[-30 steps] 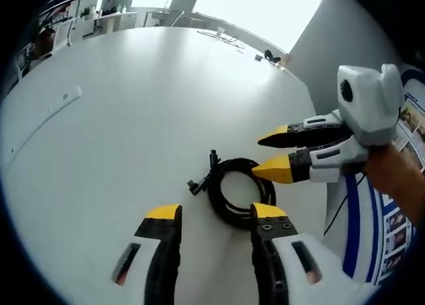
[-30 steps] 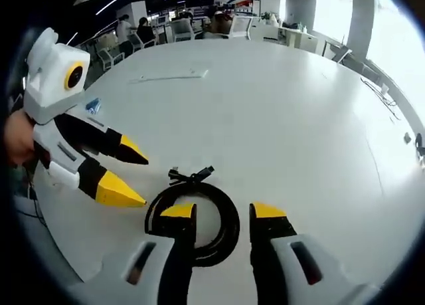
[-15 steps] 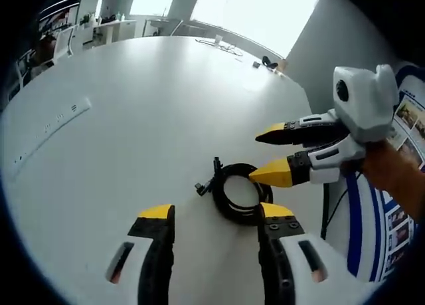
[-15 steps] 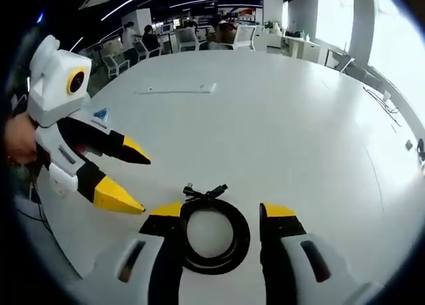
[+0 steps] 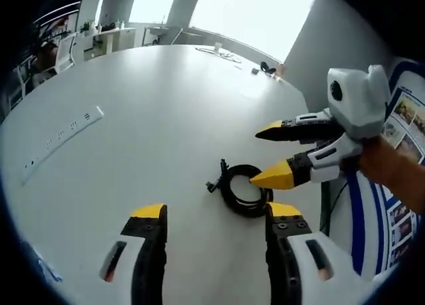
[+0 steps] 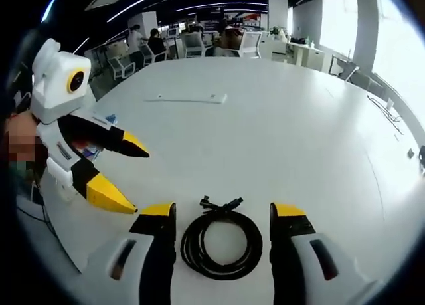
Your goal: Arrange the tabletop items into an orderly group along one side of the table until the central work area is clear of visible clutter.
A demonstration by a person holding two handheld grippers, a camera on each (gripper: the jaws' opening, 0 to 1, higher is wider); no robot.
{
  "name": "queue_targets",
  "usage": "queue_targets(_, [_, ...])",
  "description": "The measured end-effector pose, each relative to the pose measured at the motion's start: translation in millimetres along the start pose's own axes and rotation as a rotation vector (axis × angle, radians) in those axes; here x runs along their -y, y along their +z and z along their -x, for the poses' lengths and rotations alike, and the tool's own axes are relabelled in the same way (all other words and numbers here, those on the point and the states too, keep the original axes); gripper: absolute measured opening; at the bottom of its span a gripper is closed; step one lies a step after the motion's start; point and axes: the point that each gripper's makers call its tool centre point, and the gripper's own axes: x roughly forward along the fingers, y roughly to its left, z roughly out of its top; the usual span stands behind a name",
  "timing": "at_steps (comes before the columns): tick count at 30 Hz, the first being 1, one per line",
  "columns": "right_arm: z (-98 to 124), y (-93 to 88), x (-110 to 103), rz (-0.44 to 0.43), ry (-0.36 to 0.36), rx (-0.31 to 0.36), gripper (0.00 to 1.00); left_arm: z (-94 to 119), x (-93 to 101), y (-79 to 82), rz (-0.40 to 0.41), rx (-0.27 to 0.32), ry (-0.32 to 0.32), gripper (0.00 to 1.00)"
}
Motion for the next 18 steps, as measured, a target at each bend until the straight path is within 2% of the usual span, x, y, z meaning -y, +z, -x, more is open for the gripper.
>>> queue_targets(8, [-0.1, 13.8, -19.7, 0.014, 0.032, 0.020, 0.59, 21.8, -8.4, 0.9, -0.004, 0.031, -0.003, 0.69])
queue_targets(18, [-2.1, 27.3, -46.0, 0.035, 0.071, 0.036, 0.62, 58.6, -26.3, -7.4, 0.004, 0.060, 0.020, 0.74])
